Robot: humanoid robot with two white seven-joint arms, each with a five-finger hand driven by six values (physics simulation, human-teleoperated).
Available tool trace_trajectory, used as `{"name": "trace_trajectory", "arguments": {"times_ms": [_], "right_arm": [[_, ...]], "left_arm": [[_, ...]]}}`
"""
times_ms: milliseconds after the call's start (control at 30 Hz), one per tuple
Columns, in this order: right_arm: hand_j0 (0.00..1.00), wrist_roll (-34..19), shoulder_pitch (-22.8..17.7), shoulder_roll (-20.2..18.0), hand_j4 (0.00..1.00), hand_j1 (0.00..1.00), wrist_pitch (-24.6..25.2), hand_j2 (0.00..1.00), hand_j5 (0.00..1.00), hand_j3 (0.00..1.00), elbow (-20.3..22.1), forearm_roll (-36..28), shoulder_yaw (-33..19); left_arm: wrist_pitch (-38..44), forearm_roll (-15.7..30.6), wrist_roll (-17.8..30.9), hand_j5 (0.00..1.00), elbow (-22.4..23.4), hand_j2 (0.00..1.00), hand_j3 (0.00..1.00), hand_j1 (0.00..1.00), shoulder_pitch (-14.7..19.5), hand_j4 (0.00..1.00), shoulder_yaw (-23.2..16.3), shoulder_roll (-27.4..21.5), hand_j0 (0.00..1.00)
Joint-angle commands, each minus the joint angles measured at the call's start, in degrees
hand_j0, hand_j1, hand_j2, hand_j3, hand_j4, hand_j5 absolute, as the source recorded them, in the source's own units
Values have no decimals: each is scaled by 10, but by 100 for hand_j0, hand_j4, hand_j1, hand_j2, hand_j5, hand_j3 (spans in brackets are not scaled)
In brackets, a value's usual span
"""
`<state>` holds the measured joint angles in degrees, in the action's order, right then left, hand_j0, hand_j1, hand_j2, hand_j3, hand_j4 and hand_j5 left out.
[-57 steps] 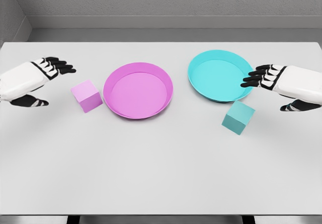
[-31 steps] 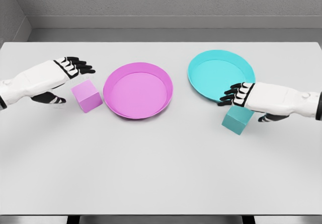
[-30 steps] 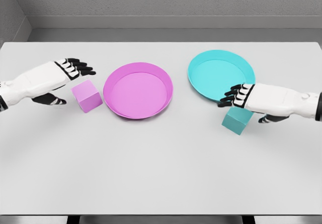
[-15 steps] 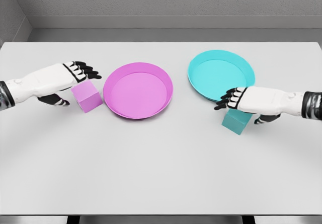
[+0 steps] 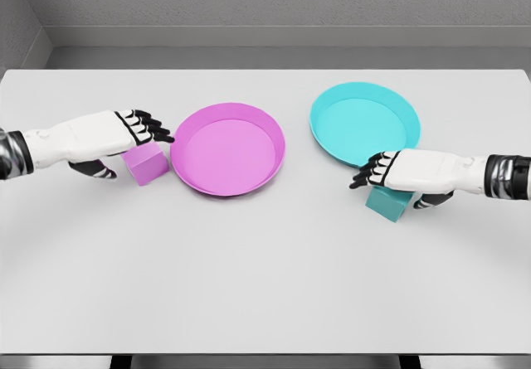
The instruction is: Place the blocks in the corresponding plates according to their colors
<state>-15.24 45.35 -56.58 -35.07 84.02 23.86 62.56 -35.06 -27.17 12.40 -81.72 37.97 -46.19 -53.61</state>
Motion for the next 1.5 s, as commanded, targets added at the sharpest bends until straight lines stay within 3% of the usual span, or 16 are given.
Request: {"name": "trace_trajectory", "arguments": {"times_ms": [0,267,533,767,1067,1467], "right_arm": [[91,0,0,1,91,91,1,91,91,91,0,7,-1],[82,-1,1,1,82,82,1,82,82,82,2,13,-1],[64,-10,1,1,64,64,1,64,64,64,4,14,-2],[56,-10,1,1,56,56,1,56,56,56,4,14,-6],[53,-10,11,-4,53,53,1,53,53,53,39,11,-9],[52,-9,15,-8,52,52,1,52,52,52,52,4,-43]], "left_arm": [[1,3,0,100,3,100,100,100,0,100,-6,-1,100],[1,2,0,100,32,100,100,100,21,100,-28,5,100],[1,2,0,100,59,100,100,100,42,100,-50,13,100],[1,2,0,100,81,100,100,100,62,100,-68,26,100],[1,2,0,100,92,100,100,100,67,100,-72,37,100],[1,3,0,100,101,100,100,100,76,100,-86,46,100]]}}
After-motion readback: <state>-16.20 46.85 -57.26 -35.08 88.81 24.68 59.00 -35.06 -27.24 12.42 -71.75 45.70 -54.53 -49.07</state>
